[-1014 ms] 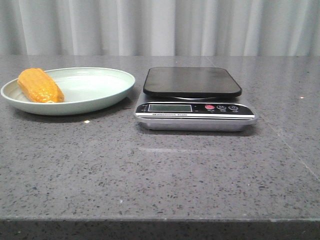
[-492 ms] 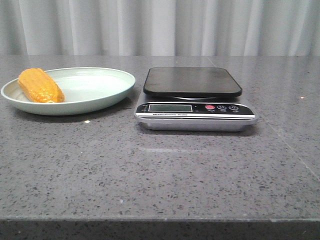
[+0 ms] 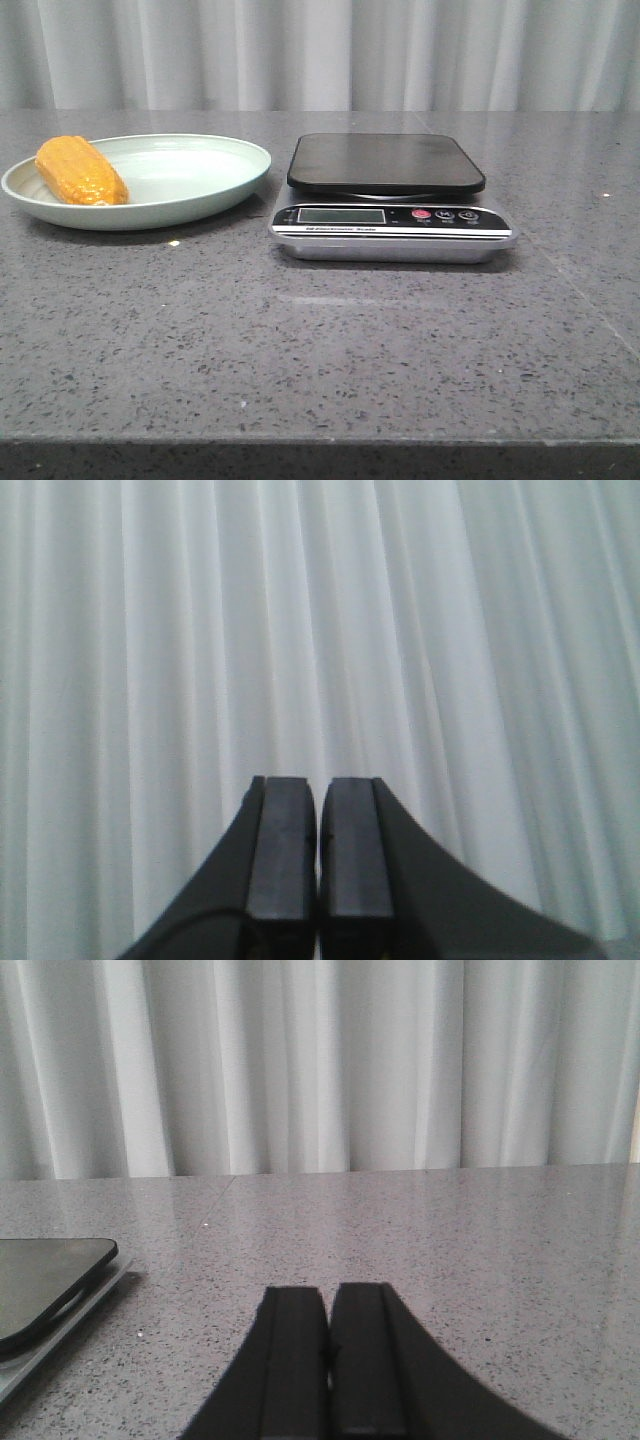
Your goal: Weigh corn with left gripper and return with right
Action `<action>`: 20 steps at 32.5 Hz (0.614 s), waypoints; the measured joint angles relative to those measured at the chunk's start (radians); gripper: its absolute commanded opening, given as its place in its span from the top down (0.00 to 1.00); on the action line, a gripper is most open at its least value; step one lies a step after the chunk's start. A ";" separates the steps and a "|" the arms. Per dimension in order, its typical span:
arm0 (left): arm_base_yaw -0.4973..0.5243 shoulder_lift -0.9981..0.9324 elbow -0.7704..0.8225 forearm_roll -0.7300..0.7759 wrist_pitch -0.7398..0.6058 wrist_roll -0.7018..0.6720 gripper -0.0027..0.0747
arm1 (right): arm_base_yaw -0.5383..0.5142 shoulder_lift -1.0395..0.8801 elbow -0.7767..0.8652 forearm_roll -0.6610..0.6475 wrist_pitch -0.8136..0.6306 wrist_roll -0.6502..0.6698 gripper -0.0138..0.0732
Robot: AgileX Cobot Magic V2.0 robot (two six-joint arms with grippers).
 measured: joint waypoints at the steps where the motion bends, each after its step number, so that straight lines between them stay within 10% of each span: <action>1: 0.000 0.005 -0.056 0.004 0.068 -0.005 0.80 | 0.000 0.000 0.000 0.000 0.000 0.000 0.67; 10: 0.000 0.199 -0.375 -0.096 0.614 -0.020 0.80 | 0.000 0.000 0.000 0.000 0.000 0.000 0.67; 20: 0.000 0.314 -0.394 -0.164 0.716 -0.022 0.77 | 0.000 0.000 0.000 0.000 0.000 0.000 0.67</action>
